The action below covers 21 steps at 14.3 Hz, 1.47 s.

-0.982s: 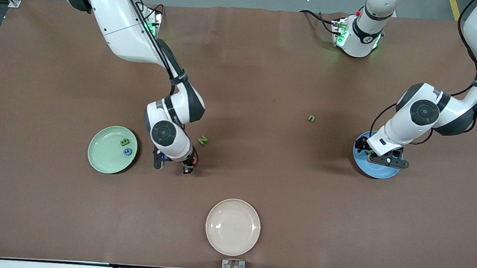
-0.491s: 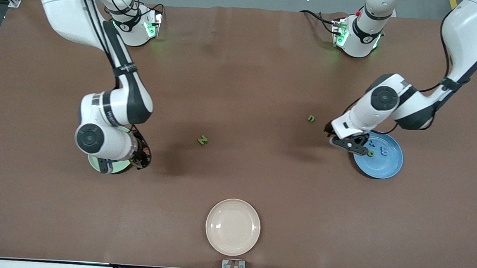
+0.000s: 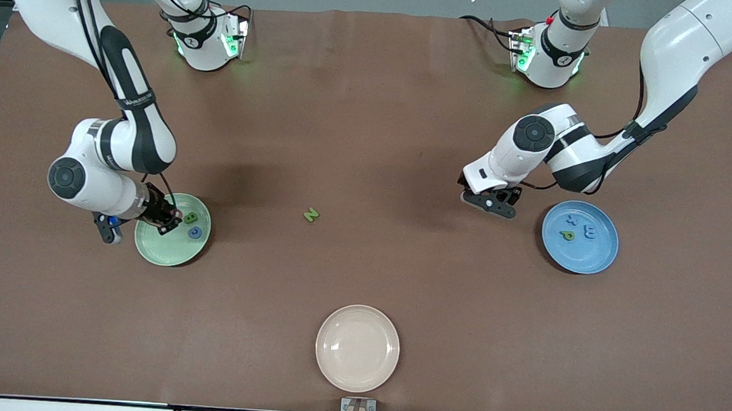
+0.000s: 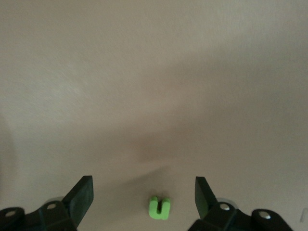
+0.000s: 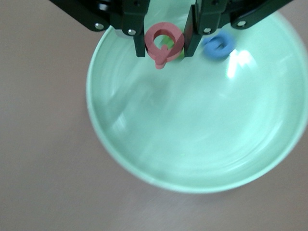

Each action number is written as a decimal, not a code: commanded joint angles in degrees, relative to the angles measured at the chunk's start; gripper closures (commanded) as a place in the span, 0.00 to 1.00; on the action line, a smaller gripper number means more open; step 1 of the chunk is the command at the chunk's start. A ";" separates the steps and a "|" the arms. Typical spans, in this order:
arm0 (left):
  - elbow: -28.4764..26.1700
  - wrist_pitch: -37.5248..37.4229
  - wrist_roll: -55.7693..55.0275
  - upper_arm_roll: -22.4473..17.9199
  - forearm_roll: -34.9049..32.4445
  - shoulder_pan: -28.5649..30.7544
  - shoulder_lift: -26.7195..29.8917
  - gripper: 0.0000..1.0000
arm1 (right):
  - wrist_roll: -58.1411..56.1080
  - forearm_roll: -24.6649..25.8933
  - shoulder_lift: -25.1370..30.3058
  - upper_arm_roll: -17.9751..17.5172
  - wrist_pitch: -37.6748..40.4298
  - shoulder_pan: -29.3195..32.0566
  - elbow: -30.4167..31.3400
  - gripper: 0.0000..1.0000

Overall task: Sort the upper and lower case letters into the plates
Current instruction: 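Release the a with the right gripper while the left gripper grasps u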

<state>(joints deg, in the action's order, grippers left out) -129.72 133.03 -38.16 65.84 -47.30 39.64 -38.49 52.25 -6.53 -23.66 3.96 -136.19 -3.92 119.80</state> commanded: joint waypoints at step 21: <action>-5.64 3.56 -7.44 -6.78 -0.95 -4.48 -0.71 0.80 | -3.64 0.02 0.02 -1.58 -4.01 2.07 2.11 0.00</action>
<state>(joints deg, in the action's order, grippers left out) -134.41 135.75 -42.45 60.56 -47.29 36.78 -39.04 48.80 -6.53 -24.90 3.10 -142.13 -2.26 122.93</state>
